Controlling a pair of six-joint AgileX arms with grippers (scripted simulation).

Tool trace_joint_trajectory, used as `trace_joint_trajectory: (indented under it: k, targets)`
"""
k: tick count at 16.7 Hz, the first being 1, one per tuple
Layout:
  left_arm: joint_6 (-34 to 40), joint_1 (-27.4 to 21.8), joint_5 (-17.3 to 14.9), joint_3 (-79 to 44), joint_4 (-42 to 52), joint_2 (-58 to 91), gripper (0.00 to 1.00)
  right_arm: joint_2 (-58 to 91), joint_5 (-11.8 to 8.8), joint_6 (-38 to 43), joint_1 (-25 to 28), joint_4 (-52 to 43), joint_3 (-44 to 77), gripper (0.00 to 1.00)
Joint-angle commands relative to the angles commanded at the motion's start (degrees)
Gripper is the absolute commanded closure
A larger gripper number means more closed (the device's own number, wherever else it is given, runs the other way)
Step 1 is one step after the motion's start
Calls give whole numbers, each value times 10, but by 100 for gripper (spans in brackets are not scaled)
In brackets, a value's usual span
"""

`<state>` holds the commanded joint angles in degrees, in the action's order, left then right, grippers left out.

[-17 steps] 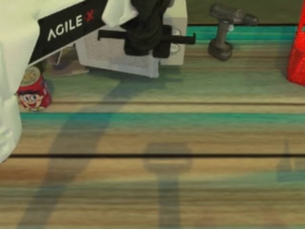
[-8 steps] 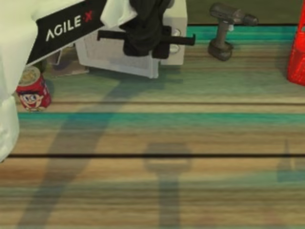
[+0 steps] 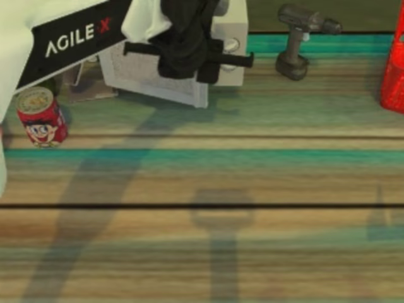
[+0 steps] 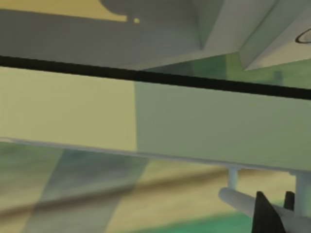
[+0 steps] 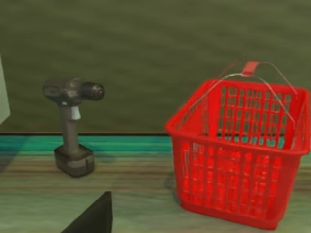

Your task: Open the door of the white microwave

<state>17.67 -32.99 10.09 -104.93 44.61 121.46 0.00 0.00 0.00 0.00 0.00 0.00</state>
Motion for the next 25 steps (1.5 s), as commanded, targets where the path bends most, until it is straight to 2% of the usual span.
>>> trace_joint_trajectory:
  k: [21,25]
  targets:
    - [0,0,0,0,0,0,100,0,0,0,0,0,0,0]
    - [-14,0,-11,22,-10,-13,100,0,0,0,0,0,0,0]
